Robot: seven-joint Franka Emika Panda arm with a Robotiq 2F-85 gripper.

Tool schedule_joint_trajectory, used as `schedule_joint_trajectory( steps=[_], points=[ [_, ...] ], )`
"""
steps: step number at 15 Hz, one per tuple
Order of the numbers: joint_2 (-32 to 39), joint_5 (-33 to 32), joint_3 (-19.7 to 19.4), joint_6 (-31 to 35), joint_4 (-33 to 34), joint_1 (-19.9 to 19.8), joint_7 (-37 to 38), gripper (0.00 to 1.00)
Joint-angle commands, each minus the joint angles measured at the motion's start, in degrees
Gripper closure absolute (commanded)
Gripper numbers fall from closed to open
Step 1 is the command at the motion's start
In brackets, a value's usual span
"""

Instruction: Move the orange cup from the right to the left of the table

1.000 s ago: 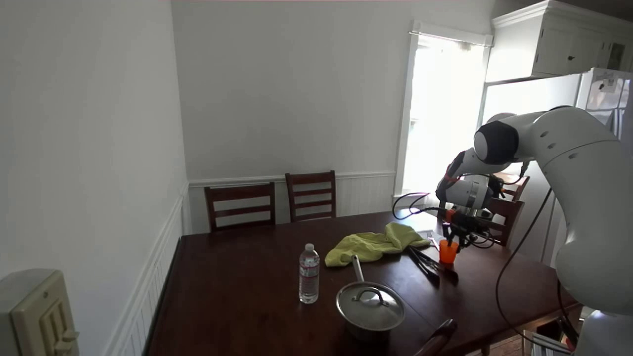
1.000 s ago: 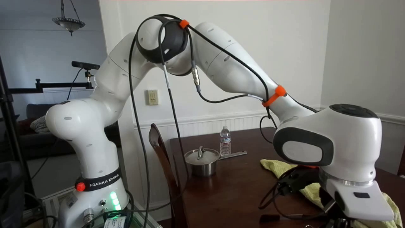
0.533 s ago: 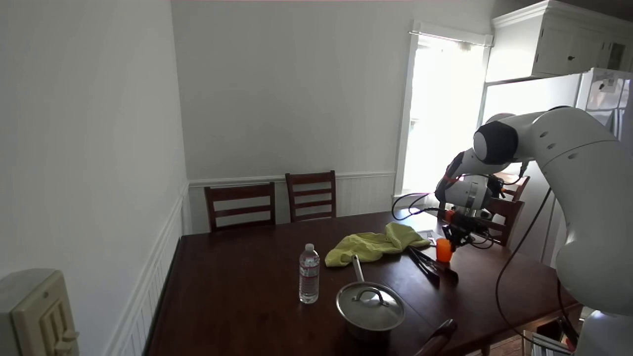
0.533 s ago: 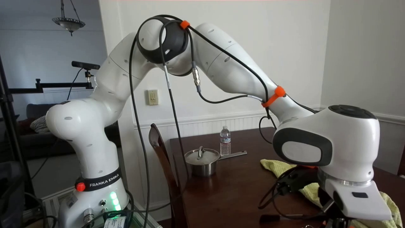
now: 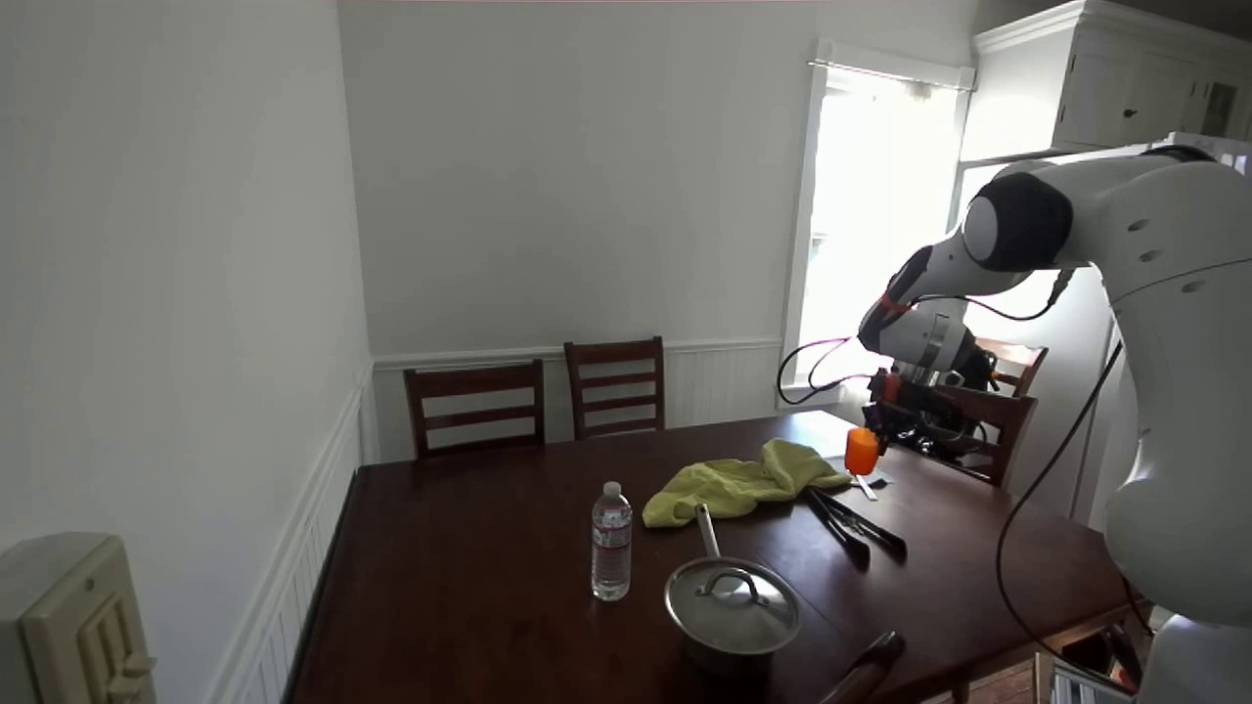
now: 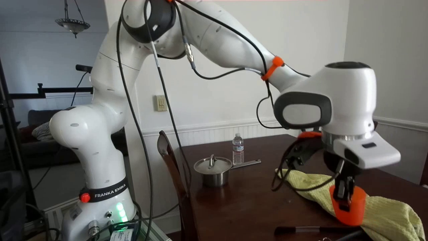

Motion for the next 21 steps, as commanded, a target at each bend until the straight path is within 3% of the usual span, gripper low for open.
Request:
schedule_joint_trajectory(
  steps=[1,4,5,8,13,21],
  points=[
    [-12.8,-2.4,1.0,-0.8,-10.6,3.9,-6.3,0.99],
    [-20.2,-5.1,0.8,-1.9,-16.0,9.7,-8.6,0.99],
    [-13.5,-2.4,-0.5,-1.7,-9.4,8.7,-6.8,0.96],
    [-18.3,-3.8,-1.0,-1.9,-13.7,12.5,-7.0,0.96],
    [-18.7,-3.3,-0.8,-1.6,-14.4,12.8,-9.0,0.99],
    [-22.5,-8.2,7.1,-3.6,-13.0,30.1,-9.9,0.99]
  ],
)
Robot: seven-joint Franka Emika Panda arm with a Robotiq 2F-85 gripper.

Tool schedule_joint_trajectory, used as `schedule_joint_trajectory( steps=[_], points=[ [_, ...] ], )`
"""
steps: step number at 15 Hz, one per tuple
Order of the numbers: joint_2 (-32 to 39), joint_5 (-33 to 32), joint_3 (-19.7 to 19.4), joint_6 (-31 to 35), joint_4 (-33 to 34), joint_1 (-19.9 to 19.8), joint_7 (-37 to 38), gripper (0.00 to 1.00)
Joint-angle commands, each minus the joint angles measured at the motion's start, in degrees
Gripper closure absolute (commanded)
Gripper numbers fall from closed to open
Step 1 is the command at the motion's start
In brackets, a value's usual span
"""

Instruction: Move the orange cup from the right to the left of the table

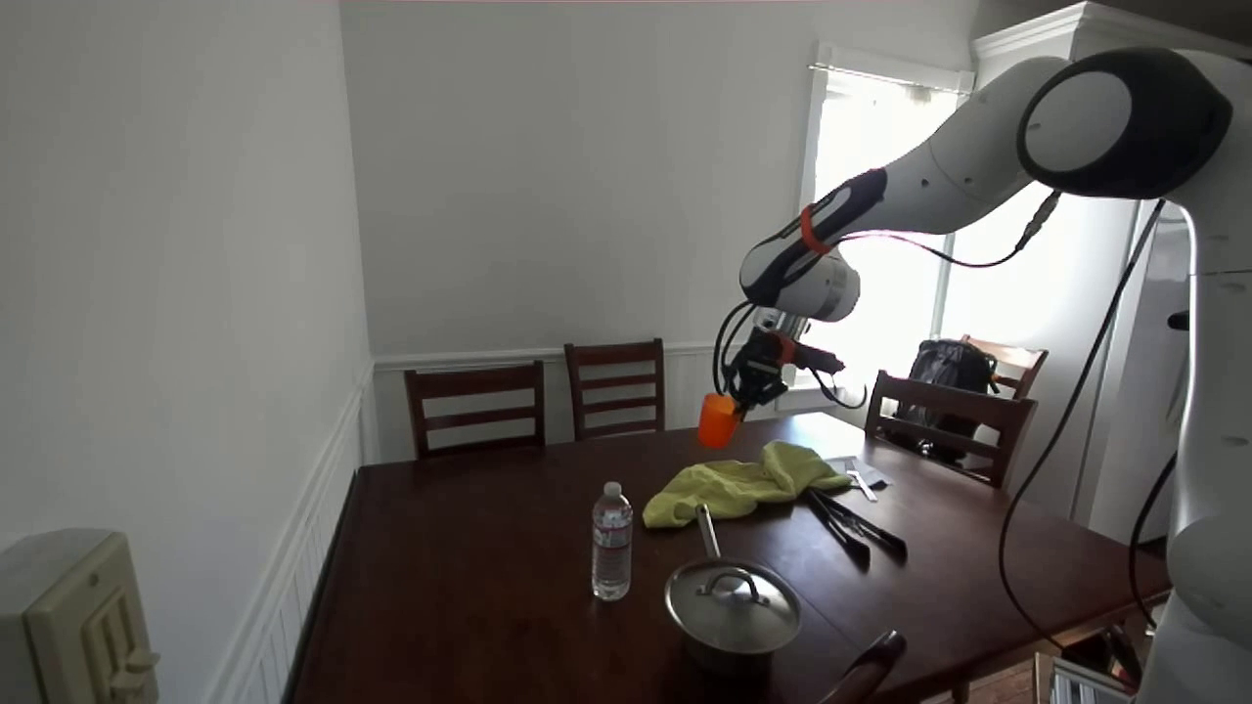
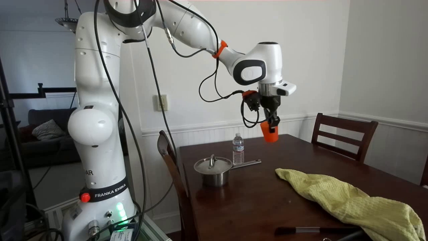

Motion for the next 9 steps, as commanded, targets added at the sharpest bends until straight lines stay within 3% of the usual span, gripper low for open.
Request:
schedule_joint_trajectory(
  steps=[1,6,7,9],
  points=[
    [-3.5,-2.5,3.4,-2.3,-0.9,6.4,-0.3,0.99],
    [-6.9,-2.1,10.1,-5.8,1.5,15.3,-1.5,0.99],
    [-4.2,-1.5,8.5,-2.6,0.5,14.2,-0.1,0.96],
    [-5.7,-1.5,10.2,-3.8,1.5,16.4,0.0,0.96]
  ],
)
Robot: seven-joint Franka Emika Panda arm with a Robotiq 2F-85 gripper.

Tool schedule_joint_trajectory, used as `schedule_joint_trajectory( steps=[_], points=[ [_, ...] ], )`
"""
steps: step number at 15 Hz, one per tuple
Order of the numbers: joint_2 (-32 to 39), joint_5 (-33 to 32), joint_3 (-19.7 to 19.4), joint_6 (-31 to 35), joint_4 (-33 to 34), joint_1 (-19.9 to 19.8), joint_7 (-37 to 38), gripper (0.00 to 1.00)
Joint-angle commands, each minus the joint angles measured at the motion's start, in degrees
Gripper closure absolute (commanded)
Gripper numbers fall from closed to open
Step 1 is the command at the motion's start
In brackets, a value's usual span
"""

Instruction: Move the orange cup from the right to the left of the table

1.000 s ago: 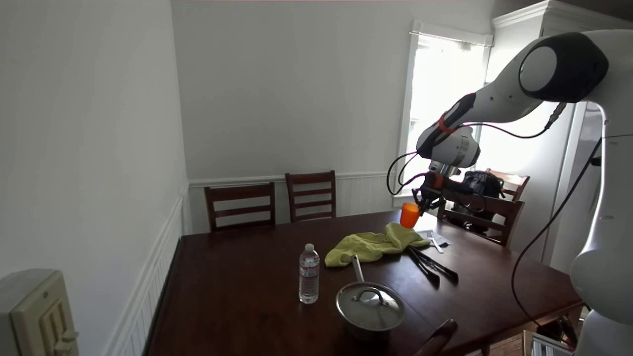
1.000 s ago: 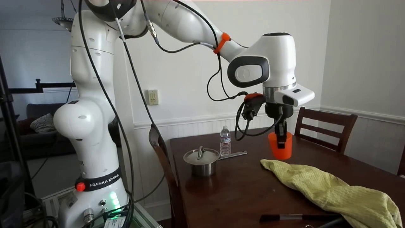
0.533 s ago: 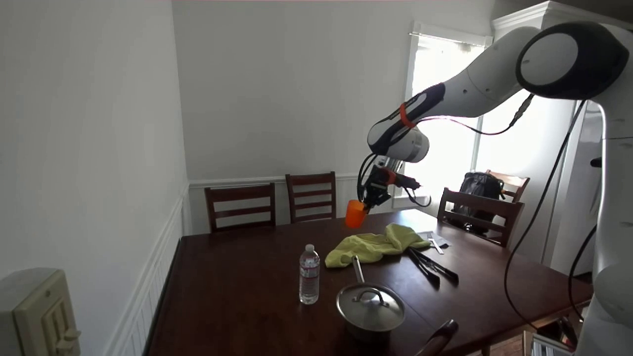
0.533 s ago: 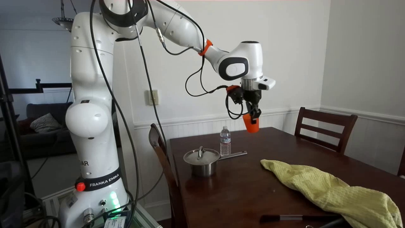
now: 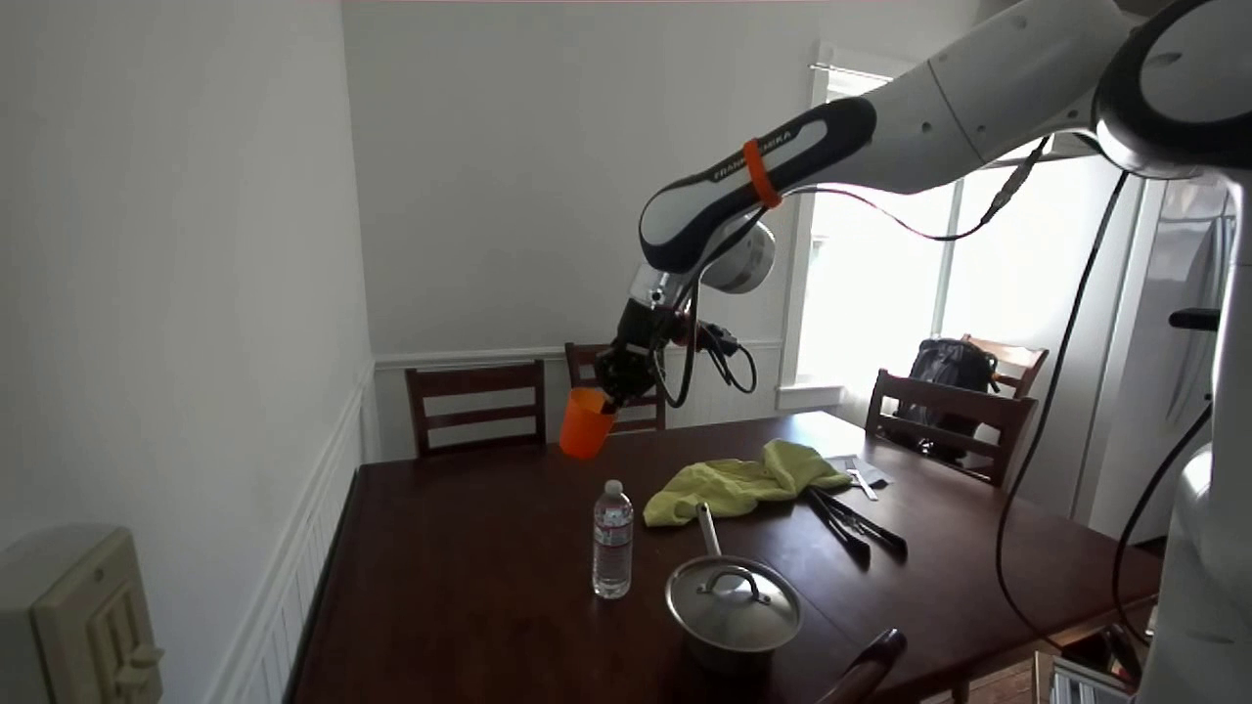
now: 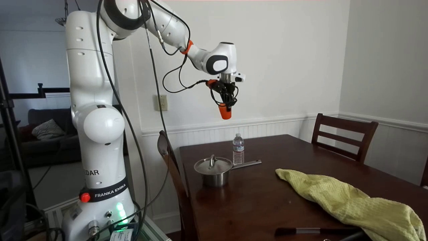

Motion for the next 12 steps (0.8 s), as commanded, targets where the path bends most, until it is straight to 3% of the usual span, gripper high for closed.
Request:
schedule_joint_trajectory(
  steps=[1,4,12],
  points=[
    [-0.4,-0.1,0.0,-0.5,0.2,0.4,0.1,0.96],
    [-0.6,-0.1,-0.5,-0.9,0.2,-0.3,-0.5,0.99],
    [11.9,-4.8,1.8,-4.1,3.8,3.8,6.3,0.99]
  ],
)
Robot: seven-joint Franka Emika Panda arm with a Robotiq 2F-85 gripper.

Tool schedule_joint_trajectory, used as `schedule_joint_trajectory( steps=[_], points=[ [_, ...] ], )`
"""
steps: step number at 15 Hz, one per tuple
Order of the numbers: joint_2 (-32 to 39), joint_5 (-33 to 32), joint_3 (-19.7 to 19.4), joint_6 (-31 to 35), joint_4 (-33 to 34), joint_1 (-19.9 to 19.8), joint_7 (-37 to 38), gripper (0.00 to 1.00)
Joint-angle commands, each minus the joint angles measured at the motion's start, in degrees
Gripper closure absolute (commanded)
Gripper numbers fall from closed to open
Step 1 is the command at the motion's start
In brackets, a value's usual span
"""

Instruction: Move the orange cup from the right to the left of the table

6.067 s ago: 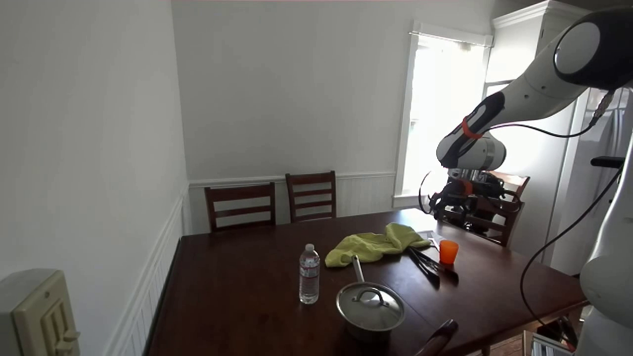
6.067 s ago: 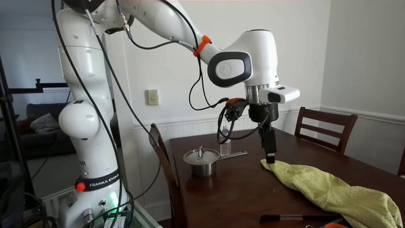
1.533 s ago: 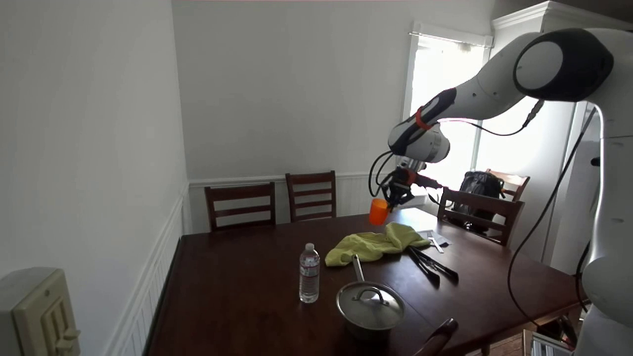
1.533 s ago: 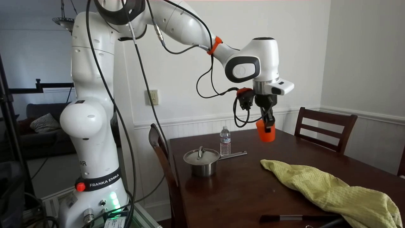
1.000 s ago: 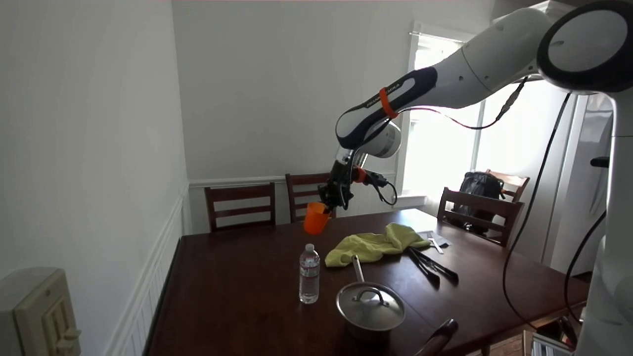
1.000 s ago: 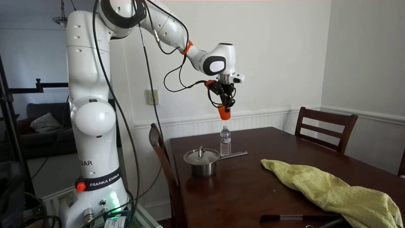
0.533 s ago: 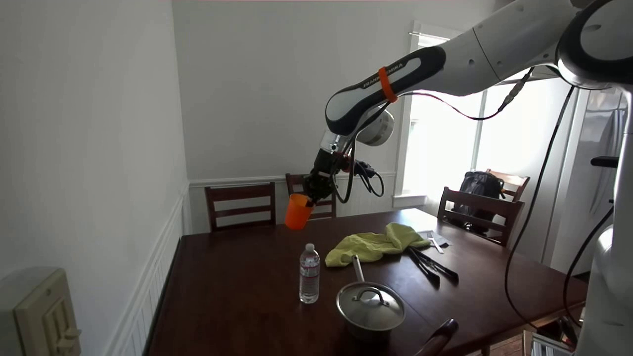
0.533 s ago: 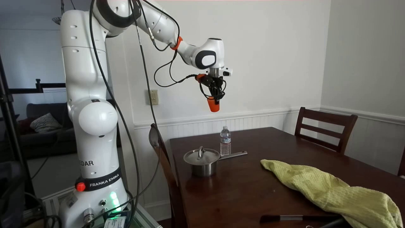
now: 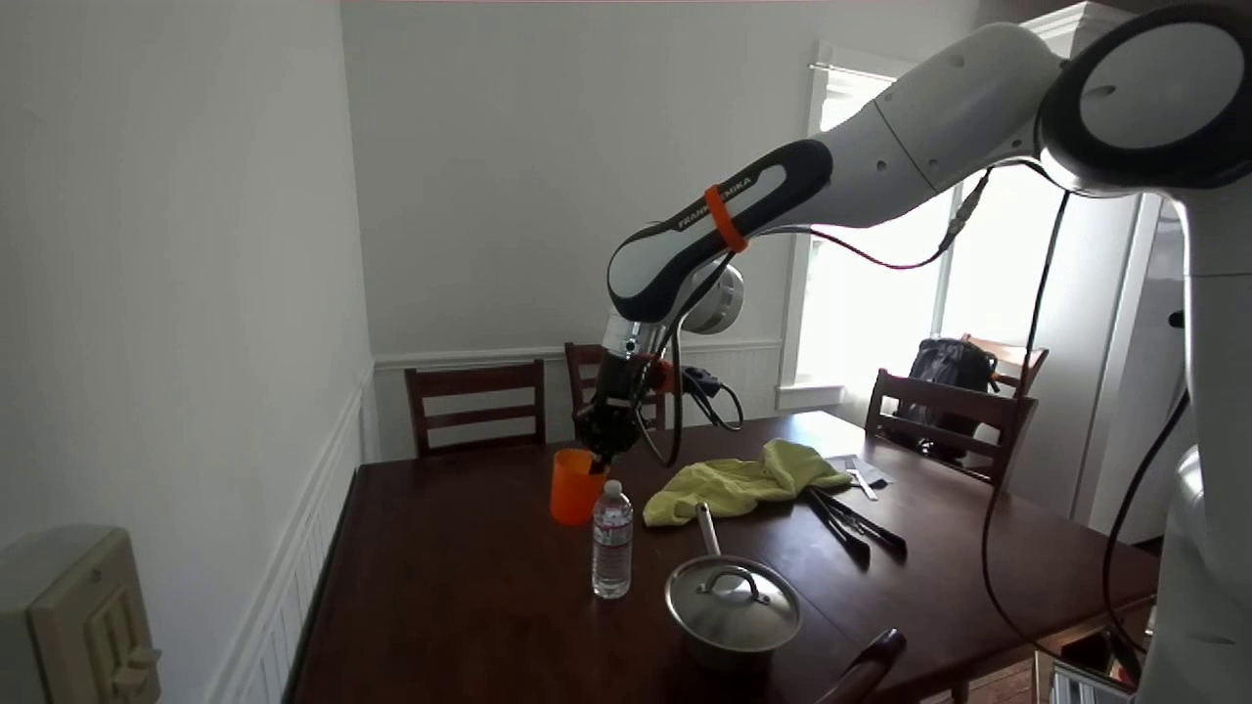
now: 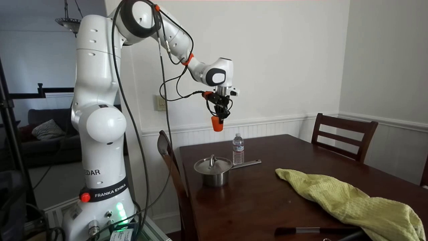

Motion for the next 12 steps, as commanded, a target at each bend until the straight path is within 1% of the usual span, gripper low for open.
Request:
schedule_joint_trajectory(
  steps=[1,4,7,8,12],
  points=[
    [6.4,-4.4,0.3,-1.6,3.4,1.9,5.6,0.99],
    [10.0,-11.5,-0.8,-0.2,4.9,4.8,11.5,0.99],
    [12.7,-16.1,-1.7,1.9,5.2,6.4,15.6,0.99],
    [13.5,-15.7,-1.5,3.2,5.1,6.3,15.9,0.99],
    [17.2,-9.2,0.5,11.8,3.7,4.4,13.6,0.99]
  ],
)
